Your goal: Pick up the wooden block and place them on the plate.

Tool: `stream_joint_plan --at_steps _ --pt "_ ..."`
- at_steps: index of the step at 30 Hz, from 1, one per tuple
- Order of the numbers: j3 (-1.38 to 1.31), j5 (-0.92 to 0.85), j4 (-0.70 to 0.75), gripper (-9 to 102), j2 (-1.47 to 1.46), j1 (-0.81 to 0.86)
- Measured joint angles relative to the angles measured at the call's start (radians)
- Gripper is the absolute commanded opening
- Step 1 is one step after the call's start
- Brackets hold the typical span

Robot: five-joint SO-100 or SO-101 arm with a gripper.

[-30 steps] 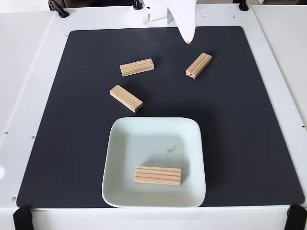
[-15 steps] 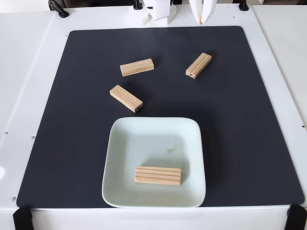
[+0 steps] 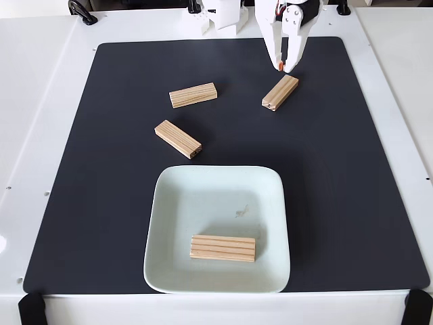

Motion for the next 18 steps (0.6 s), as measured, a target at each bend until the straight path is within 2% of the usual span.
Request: stream_joint_plan --at_steps 3,5,13,18 --pt "0.025 -0.017 -0.009 26 -0.002 0.000" --pt "0.035 -0.026 -0.009 30 -0.002 0.000" --pt "0.074 -0.072 -0.021 30 -0.005 0.000" --pt "0.126 -0.095 -0.115 30 -0.061 0.003"
